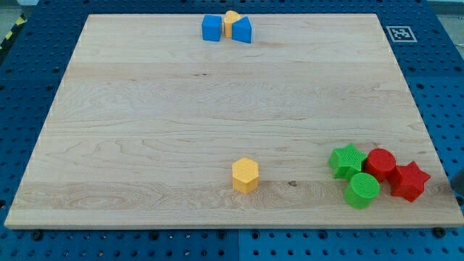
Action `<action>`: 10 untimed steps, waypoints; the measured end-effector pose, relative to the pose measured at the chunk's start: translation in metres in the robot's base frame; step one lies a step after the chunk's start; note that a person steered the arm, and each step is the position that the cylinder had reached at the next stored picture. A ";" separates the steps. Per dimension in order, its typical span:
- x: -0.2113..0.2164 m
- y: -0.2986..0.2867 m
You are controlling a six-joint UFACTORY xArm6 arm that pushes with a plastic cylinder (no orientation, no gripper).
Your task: Move the green circle into the hexagon
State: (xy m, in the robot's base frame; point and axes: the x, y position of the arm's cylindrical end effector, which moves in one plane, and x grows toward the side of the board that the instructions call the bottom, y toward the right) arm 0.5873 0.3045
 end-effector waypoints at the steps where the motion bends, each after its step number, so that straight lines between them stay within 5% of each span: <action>1: 0.004 -0.029; 3: 0.000 -0.101; 7: 0.031 -0.114; 10: 0.008 -0.110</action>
State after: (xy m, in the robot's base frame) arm 0.5953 0.1945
